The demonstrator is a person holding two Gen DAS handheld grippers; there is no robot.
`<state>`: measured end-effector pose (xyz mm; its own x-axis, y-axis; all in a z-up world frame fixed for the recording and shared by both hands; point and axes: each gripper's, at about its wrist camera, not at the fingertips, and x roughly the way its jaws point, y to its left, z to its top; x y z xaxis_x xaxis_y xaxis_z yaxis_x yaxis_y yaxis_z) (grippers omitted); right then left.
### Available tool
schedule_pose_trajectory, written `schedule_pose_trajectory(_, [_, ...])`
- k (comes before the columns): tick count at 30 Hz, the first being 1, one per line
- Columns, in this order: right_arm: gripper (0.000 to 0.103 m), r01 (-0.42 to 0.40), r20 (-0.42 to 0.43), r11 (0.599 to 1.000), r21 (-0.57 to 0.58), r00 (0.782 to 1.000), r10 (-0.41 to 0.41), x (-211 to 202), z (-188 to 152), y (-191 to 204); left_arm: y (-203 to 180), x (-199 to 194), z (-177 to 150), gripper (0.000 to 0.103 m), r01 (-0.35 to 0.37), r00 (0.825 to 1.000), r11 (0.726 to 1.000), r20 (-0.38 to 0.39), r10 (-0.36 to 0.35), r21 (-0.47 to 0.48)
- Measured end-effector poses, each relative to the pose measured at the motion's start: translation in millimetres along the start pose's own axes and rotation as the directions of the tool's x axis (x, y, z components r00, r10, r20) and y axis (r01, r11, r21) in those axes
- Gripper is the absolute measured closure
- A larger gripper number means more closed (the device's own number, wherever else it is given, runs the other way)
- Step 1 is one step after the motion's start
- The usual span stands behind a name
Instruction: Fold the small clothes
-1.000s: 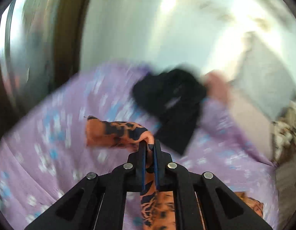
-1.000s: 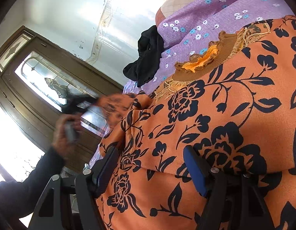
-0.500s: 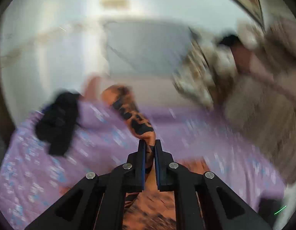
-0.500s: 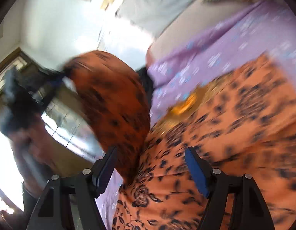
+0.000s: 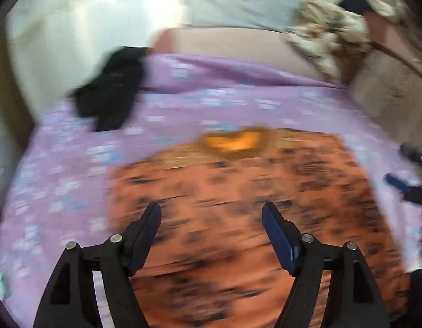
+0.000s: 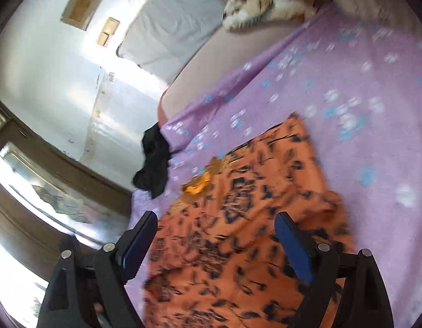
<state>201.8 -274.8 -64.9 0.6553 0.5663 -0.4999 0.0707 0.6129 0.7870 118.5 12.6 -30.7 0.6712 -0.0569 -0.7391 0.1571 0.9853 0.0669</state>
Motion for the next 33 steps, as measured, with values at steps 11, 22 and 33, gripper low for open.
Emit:
schedule_pose_trajectory(11, [0.071,0.479,-0.127,0.819,-0.316,0.834,-0.537,114.9,23.5,15.3,117.5,48.6,-58.3,0.026,-0.109,0.99,0.934,-0.122,0.072,-0.34])
schedule_pose_trajectory(22, [0.1,0.507,-0.004,0.767,-0.394,0.833,-0.553,48.5,11.5,56.8,125.9,58.6,-64.4,0.026,-0.107,0.99,0.917,-0.129,0.062,-0.385])
schedule_pose_trajectory(33, [0.019,0.403,-0.111,0.857,-0.323,0.883,-0.457,100.1,37.3,22.3,117.3,62.0,-63.8,0.026,-0.111,0.99,0.926,-0.12,0.072,-0.362])
